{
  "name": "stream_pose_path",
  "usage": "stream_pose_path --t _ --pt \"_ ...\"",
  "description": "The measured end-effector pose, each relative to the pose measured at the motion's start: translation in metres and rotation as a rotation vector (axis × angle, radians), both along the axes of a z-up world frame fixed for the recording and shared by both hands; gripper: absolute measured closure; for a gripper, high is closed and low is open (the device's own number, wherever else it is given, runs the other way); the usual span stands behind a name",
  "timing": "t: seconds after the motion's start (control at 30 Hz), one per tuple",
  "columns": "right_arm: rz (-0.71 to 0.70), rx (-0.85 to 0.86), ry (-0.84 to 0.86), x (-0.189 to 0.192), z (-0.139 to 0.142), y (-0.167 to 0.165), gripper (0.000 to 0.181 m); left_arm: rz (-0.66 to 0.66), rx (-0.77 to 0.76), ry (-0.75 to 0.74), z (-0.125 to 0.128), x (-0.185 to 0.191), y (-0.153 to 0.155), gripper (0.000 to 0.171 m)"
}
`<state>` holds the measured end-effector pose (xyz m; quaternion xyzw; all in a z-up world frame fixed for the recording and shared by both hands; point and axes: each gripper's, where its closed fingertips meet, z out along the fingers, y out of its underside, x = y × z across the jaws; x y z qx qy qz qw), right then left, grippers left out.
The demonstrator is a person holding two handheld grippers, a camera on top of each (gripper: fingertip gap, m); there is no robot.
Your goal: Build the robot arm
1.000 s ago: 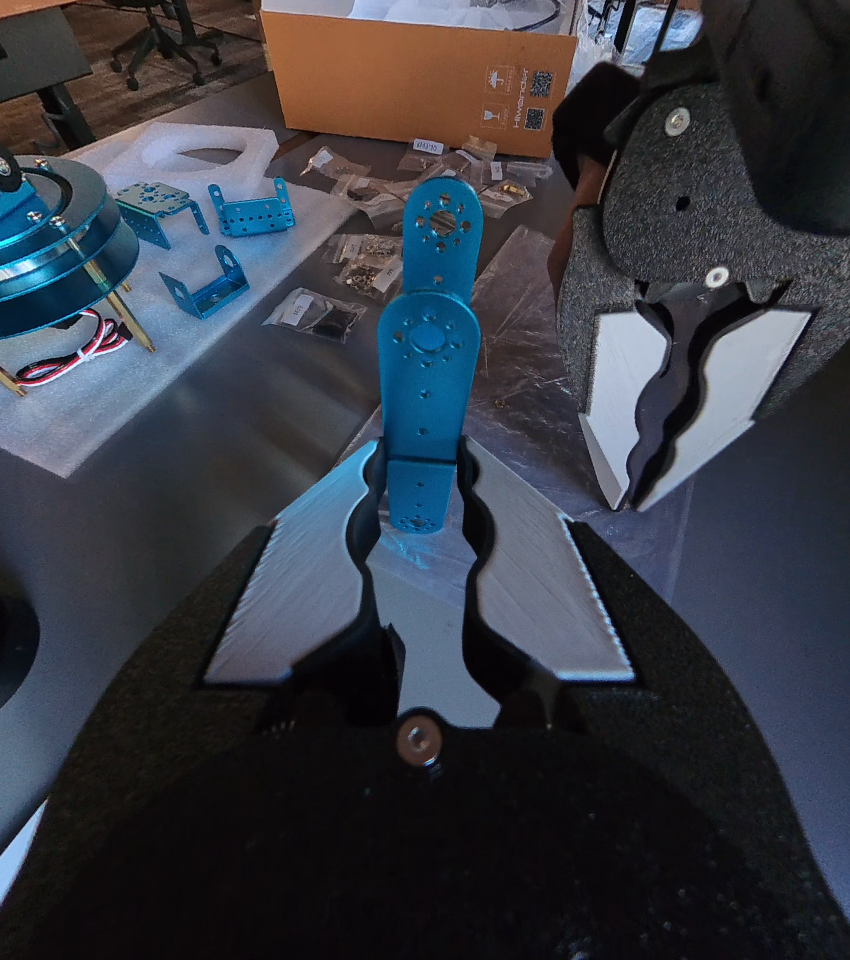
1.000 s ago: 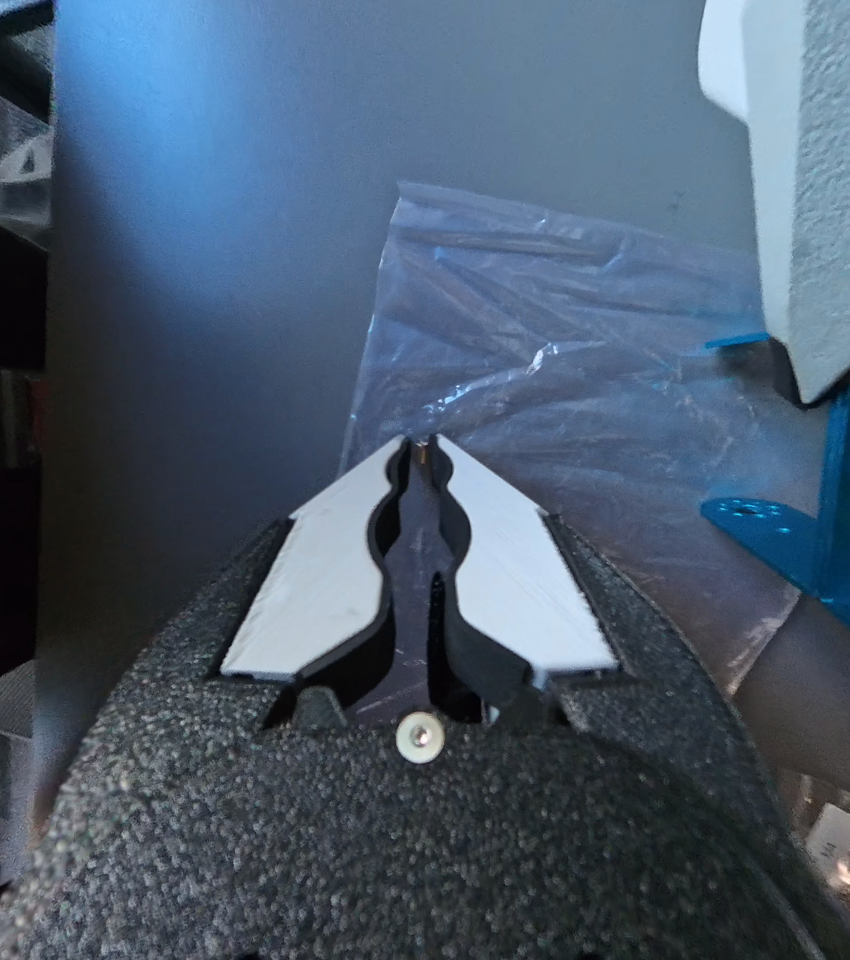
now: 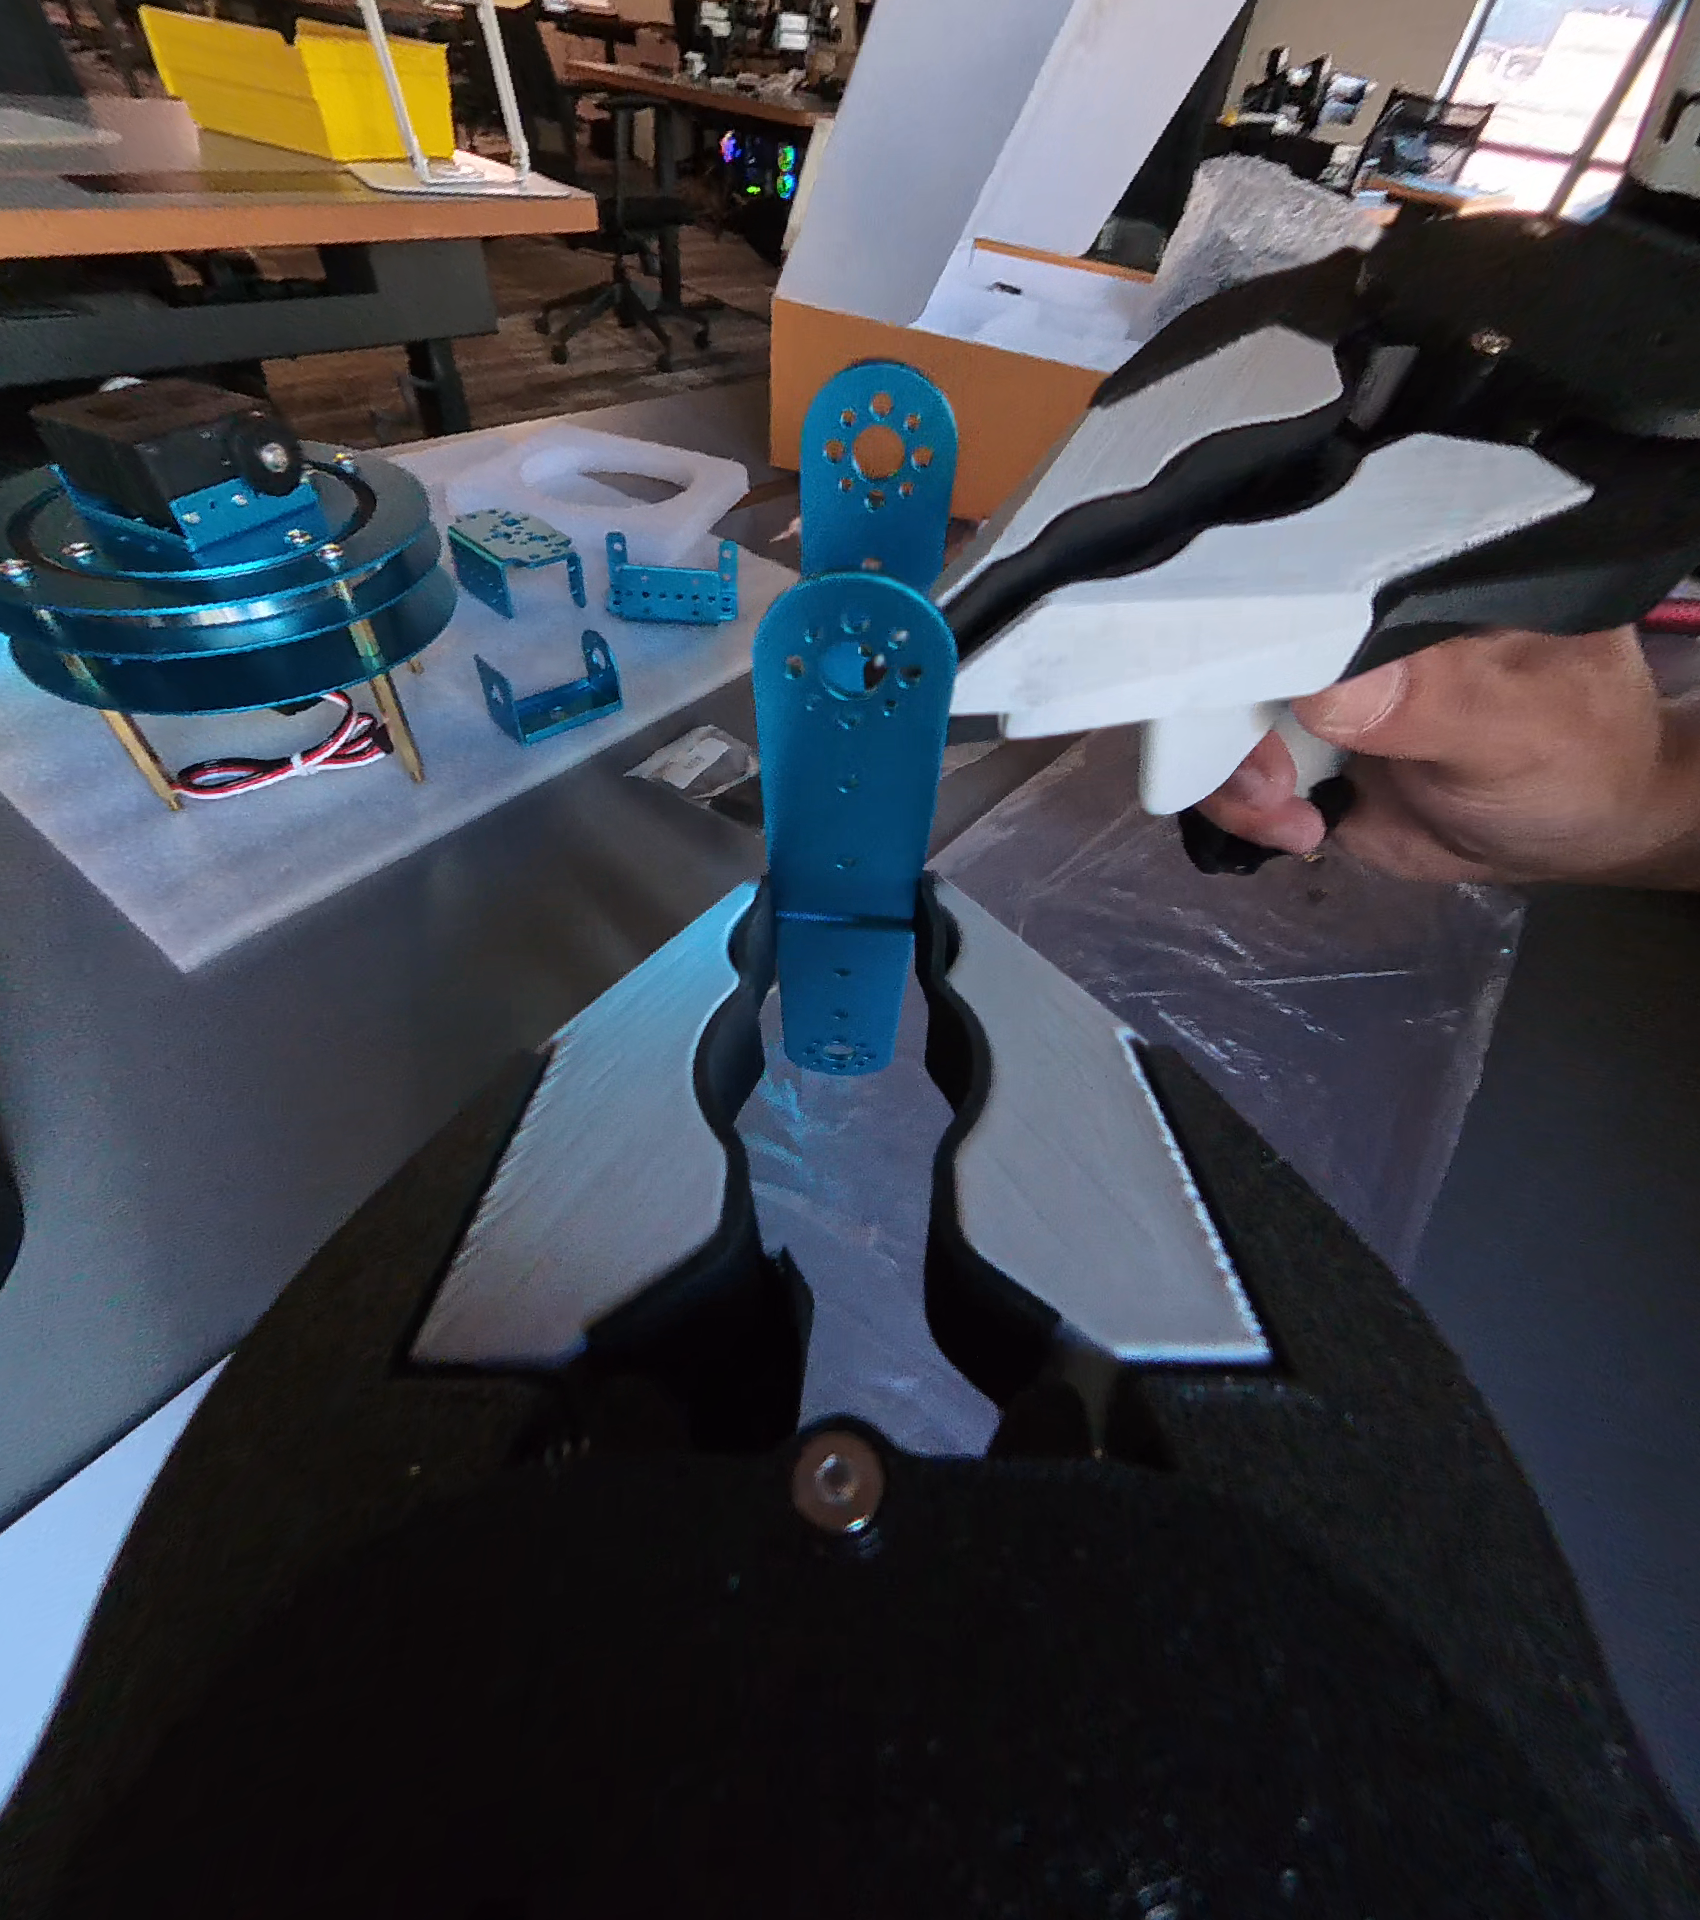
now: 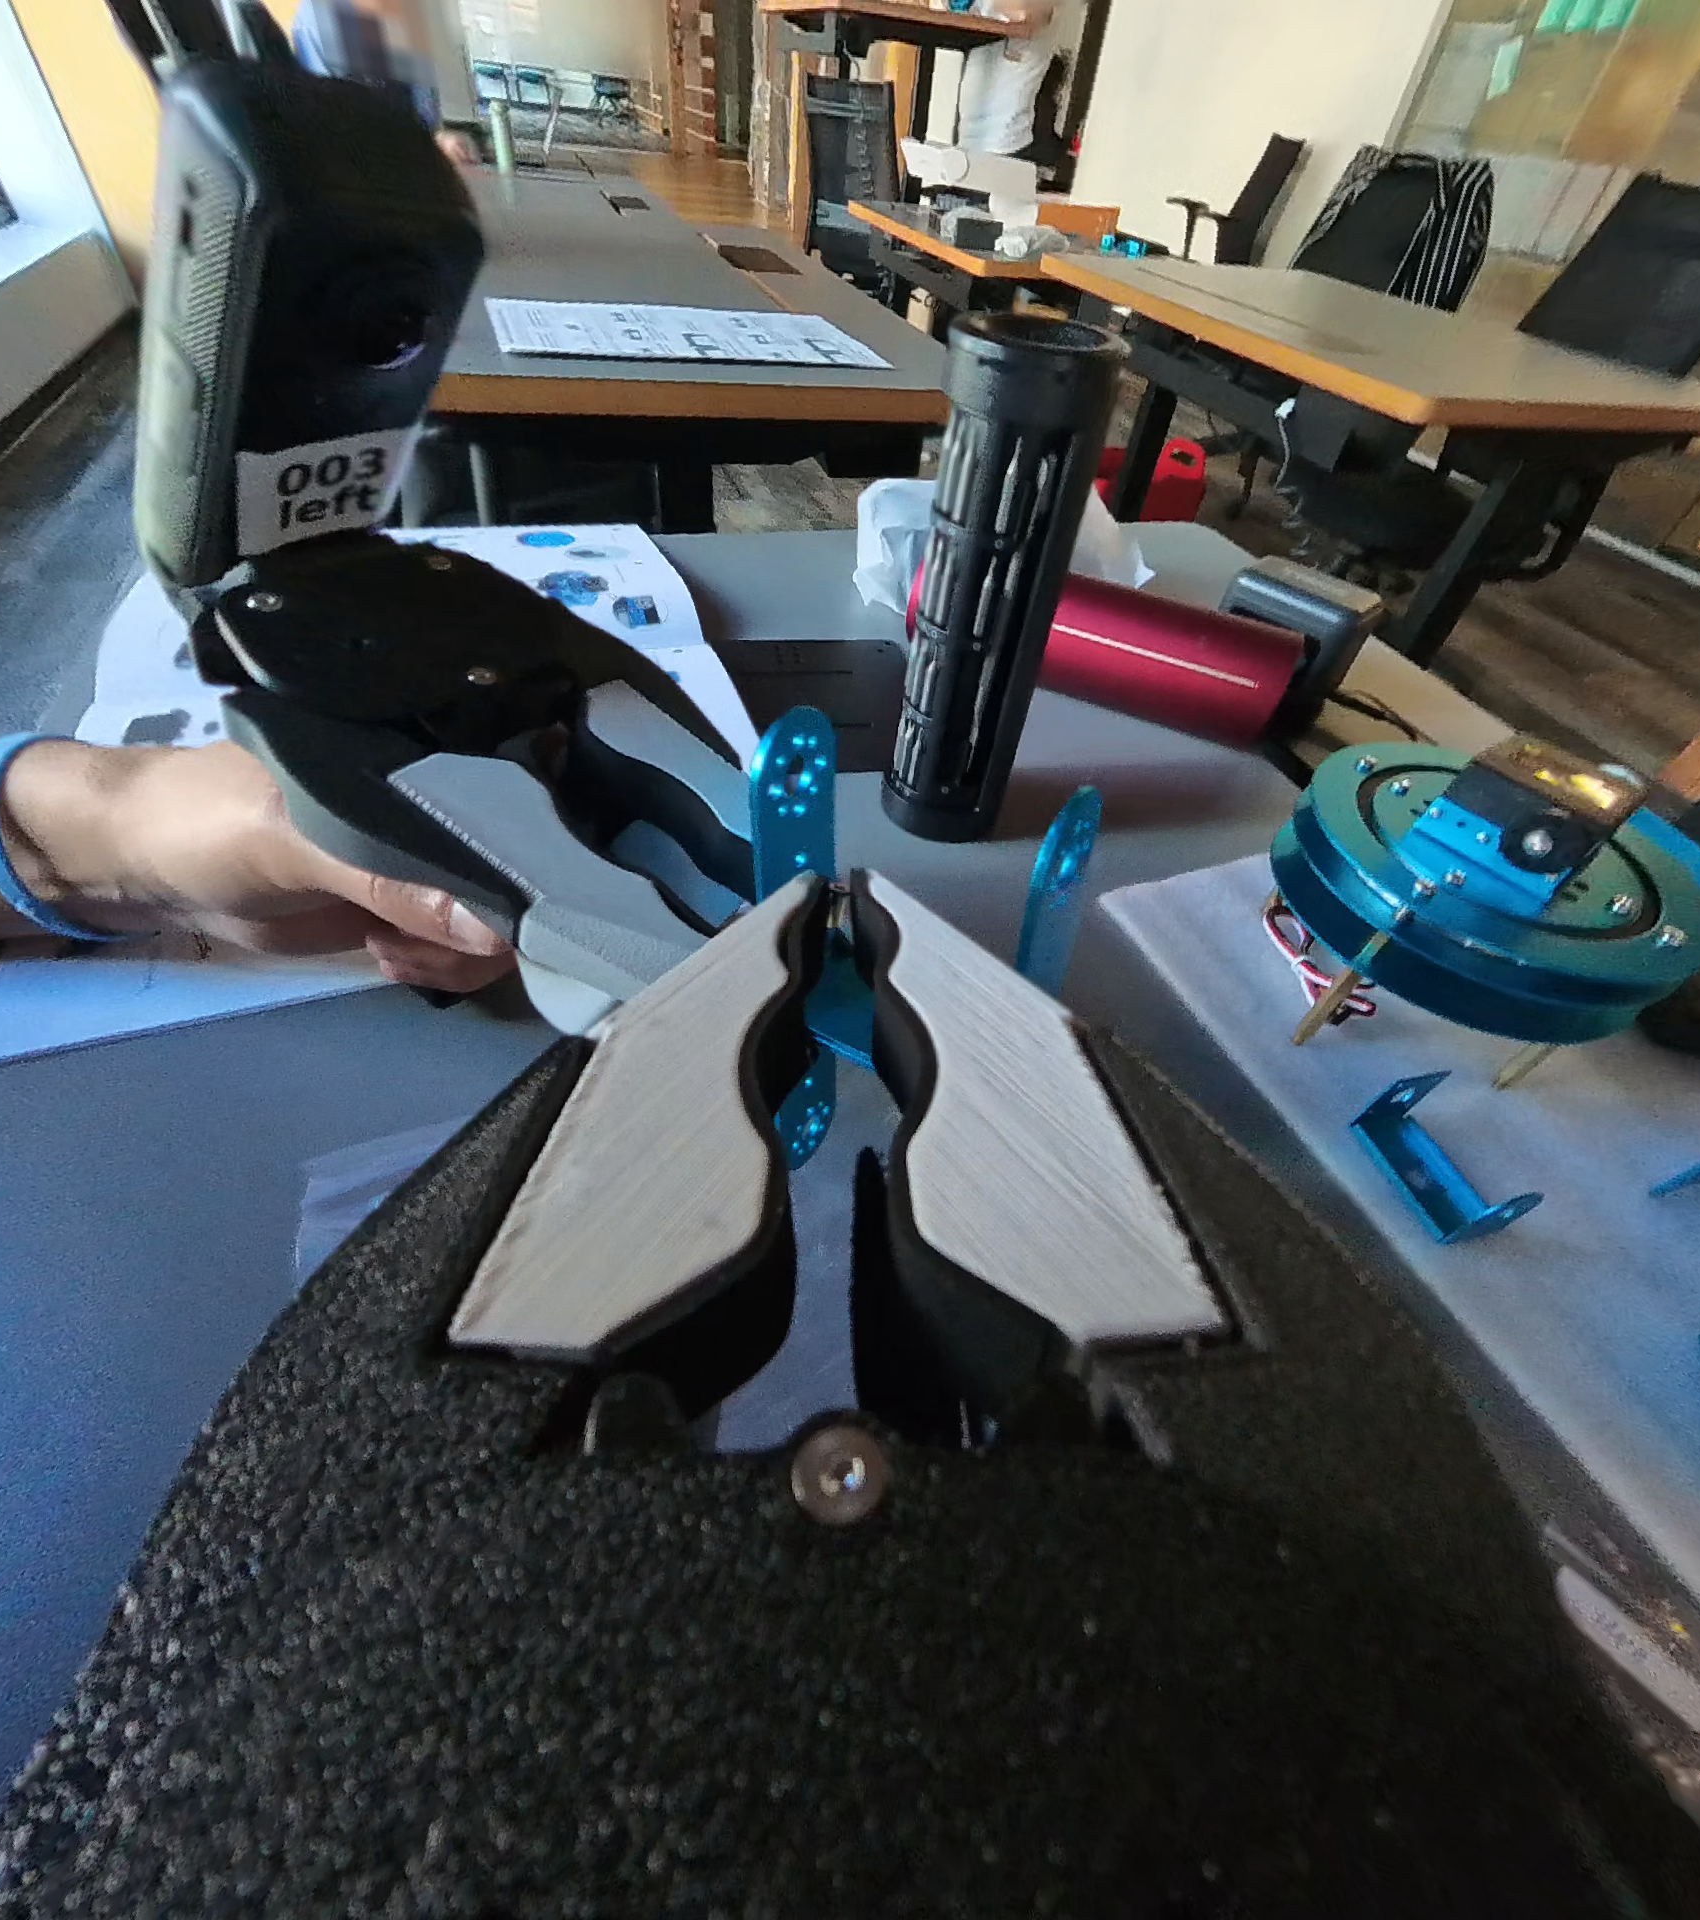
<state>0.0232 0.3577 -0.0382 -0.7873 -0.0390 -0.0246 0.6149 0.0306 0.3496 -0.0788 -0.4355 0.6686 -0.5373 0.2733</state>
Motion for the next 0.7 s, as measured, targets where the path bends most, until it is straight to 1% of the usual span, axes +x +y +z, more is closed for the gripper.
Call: stream_pose_path --t 0.07,0.2,0.27,0.4,0.53,0.7 --pt "-0.009 -0.005 0.032 0.004 -0.003 0.000 0.178 0.022 0.004 0.016 -0.003 0.001 0.003 0.147" --pt "-0.026 -0.020 0.100 0.010 -0.015 0.002 0.178 0.037 -0.063 0.038 -0.002 0.002 0.010 0.146" --pt "-0.017 -0.019 0.120 0.011 -0.017 0.005 0.178 0.048 -0.069 0.047 -0.001 0.002 0.014 0.146" --pt "-0.023 -0.025 0.133 0.011 -0.021 0.011 0.178 0.059 -0.053 0.047 -0.001 0.002 0.017 0.147" --pt "-0.017 -0.021 0.146 0.011 -0.018 0.016 0.178 0.052 -0.044 0.055 -0.003 0.001 0.015 0.147" --pt "-0.016 -0.041 0.144 0.011 -0.022 0.017 0.178 0.055 -0.044 0.058 -0.004 0.001 0.015 0.146"
